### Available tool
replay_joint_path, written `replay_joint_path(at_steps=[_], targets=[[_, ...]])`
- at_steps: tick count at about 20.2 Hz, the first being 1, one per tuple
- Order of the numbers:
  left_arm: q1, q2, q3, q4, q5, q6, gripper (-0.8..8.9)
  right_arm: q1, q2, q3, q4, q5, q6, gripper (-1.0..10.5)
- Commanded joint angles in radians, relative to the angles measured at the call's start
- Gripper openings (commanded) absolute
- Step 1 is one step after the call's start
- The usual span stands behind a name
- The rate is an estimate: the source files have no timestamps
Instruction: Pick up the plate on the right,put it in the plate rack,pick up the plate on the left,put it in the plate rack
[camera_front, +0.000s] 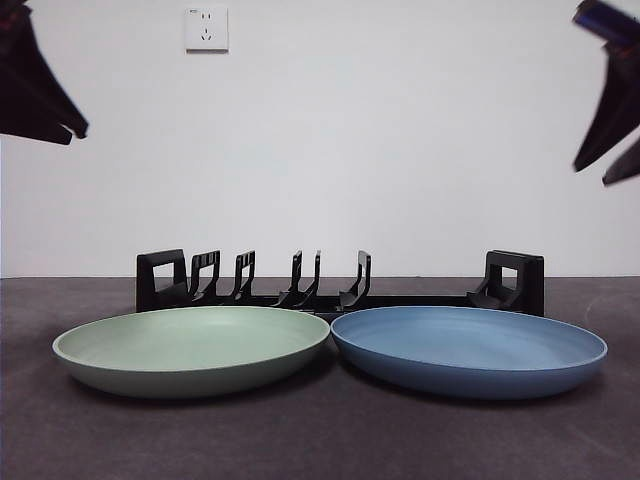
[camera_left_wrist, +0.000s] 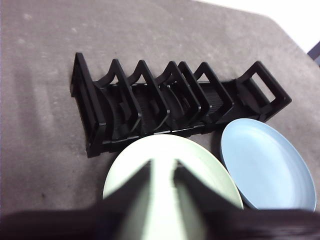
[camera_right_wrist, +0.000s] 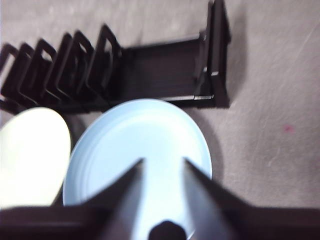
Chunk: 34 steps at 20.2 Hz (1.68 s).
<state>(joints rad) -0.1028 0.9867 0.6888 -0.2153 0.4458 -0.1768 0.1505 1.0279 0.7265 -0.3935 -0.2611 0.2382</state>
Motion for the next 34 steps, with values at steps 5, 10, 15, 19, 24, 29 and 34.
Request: replay_joint_path(at_steps=[5, 10, 15, 19, 24, 29, 34], targets=[[-0.046, 0.004, 0.045, -0.045, 0.0, 0.113, 3.14, 0.0, 0.136, 0.041, 0.002, -0.009, -0.011, 3.5], [-0.206, 0.005, 0.229, -0.222, -0.137, 0.31, 3.14, -0.021, 0.291, 0.06, 0.003, -0.106, -0.009, 3.4], [-0.423, 0.005, 0.33, -0.244, -0.288, 0.366, 3.14, -0.021, 0.433, 0.06, 0.01, -0.105, -0.011, 2.9], [-0.534, 0.018, 0.33, -0.252, -0.351, 0.369, 3.14, -0.026, 0.502, 0.06, 0.02, -0.104, -0.011, 2.5], [-0.592, 0.044, 0.33, -0.252, -0.37, 0.377, 3.14, -0.027, 0.547, 0.06, 0.02, -0.097, -0.01, -0.1], [-0.619, 0.08, 0.33, -0.296, -0.367, 0.525, 3.15, -0.027, 0.534, 0.06, -0.019, -0.096, 0.018, -0.2], [-0.683, 0.151, 0.33, -0.309, -0.364, 0.634, 3.15, -0.027, 0.434, 0.06, -0.066, -0.097, 0.019, -0.2]])
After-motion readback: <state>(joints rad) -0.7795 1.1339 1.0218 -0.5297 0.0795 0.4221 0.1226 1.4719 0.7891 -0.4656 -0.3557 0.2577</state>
